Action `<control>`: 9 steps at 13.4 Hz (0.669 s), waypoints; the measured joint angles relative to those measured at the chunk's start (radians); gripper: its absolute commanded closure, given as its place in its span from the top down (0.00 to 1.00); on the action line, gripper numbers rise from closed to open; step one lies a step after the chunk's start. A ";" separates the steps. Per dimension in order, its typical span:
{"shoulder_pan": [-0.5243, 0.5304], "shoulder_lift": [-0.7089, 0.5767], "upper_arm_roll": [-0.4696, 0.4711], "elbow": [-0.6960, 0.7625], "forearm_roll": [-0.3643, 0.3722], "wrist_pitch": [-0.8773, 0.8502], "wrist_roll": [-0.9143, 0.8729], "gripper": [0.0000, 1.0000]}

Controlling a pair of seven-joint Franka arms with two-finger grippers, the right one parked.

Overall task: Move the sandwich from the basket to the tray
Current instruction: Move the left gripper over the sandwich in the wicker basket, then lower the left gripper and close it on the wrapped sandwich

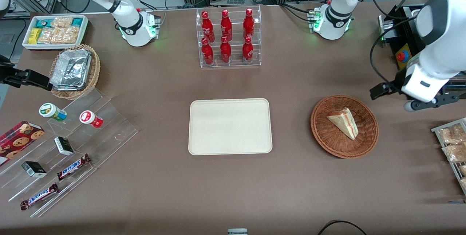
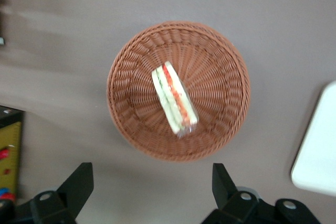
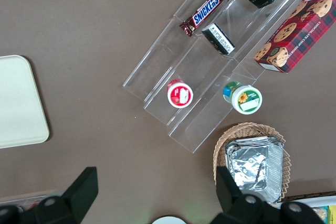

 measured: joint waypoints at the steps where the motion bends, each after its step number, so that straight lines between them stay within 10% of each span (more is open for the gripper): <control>1: 0.000 0.000 0.000 -0.042 0.000 0.065 -0.073 1.00; 9: -0.012 0.072 -0.002 -0.256 0.000 0.343 -0.304 1.00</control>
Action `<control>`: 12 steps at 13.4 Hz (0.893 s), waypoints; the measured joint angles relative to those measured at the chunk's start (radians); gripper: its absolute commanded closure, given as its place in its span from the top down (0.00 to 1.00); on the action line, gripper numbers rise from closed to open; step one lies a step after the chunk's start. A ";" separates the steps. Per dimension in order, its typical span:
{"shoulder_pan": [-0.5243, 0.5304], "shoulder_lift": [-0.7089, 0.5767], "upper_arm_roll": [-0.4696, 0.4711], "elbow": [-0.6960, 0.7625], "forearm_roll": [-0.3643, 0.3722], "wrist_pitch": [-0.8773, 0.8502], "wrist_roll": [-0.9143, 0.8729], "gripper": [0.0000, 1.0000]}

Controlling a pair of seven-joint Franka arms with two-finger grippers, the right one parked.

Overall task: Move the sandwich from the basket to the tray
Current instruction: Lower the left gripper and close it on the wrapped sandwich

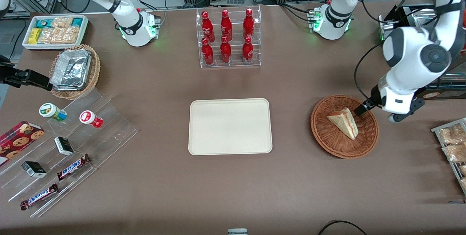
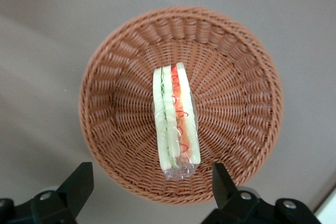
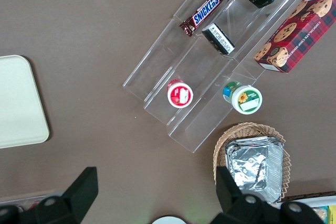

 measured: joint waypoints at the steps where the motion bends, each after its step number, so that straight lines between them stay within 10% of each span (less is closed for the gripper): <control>1: -0.010 0.024 -0.001 -0.009 0.000 0.021 -0.031 1.00; 9: -0.031 0.141 -0.002 -0.012 0.000 0.095 -0.120 0.99; 12: -0.031 0.182 -0.002 -0.012 0.000 0.146 -0.172 0.52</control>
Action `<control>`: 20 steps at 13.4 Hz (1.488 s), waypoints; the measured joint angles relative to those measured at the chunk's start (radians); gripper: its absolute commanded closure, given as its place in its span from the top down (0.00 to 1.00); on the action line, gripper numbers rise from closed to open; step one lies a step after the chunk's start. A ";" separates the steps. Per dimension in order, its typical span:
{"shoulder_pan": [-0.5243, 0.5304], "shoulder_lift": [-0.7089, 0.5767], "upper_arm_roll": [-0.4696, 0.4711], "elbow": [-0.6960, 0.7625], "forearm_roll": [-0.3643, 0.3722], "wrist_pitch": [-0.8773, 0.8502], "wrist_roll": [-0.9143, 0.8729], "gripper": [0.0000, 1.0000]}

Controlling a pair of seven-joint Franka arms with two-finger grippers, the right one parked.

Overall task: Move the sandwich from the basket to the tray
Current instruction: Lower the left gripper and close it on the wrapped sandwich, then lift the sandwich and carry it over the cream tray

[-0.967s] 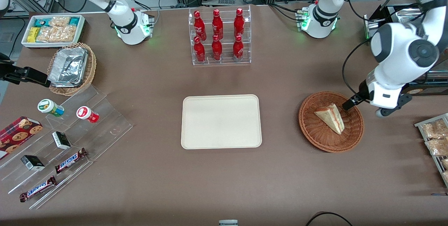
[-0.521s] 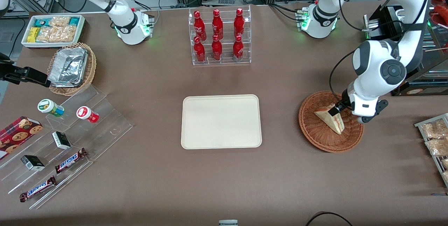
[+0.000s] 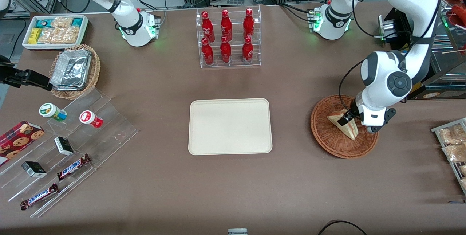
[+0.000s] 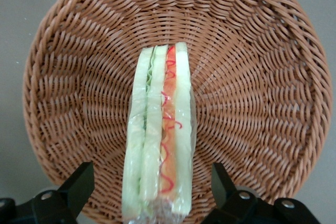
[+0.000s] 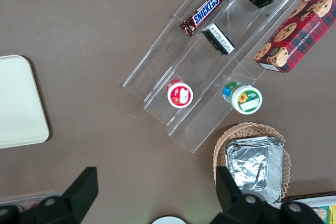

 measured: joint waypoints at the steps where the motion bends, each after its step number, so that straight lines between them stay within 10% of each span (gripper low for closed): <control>1: 0.000 0.010 0.000 0.000 0.000 0.009 -0.027 0.32; 4: -0.001 0.021 -0.001 0.000 0.000 0.027 -0.106 0.00; 20: -0.244 0.014 -0.018 0.306 0.085 -0.328 -0.021 0.00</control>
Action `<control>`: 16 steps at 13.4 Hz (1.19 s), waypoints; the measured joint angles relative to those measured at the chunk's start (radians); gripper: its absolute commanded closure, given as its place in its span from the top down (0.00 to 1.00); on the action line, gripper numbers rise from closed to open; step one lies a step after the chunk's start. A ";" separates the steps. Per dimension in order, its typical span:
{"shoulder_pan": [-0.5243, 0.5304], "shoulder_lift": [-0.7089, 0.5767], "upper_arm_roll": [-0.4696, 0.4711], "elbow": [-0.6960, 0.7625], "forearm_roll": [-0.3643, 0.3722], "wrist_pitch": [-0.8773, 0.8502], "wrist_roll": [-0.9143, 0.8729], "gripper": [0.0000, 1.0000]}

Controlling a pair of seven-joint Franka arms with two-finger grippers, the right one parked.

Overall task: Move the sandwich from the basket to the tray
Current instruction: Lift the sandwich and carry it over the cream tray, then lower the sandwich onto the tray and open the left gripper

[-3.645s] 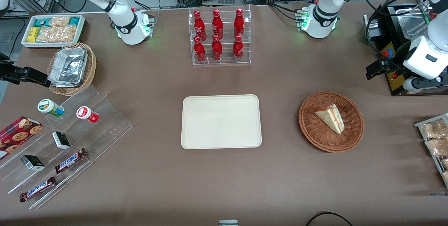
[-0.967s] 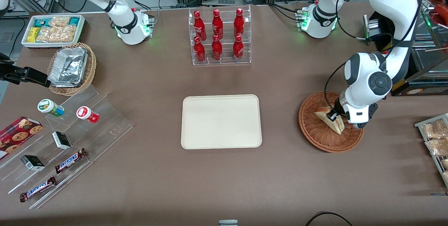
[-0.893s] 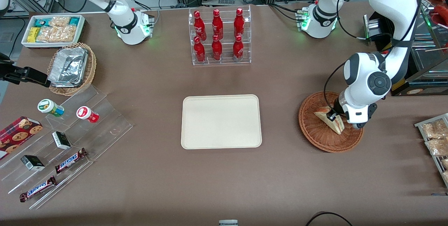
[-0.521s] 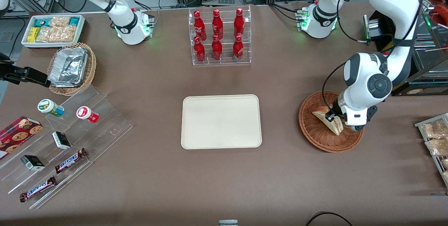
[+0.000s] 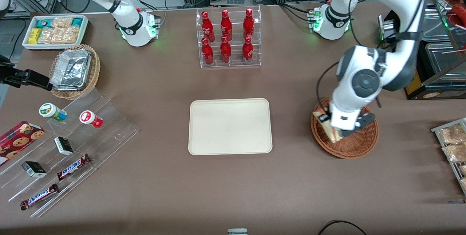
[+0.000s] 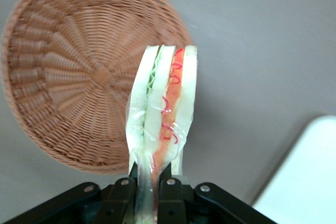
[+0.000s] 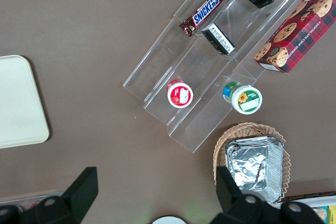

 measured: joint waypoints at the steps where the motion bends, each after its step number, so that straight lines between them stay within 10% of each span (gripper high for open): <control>1: -0.029 0.001 -0.001 0.010 0.000 0.000 0.008 0.00; 16: -0.196 0.401 -0.169 0.338 -0.041 0.073 0.026 0.00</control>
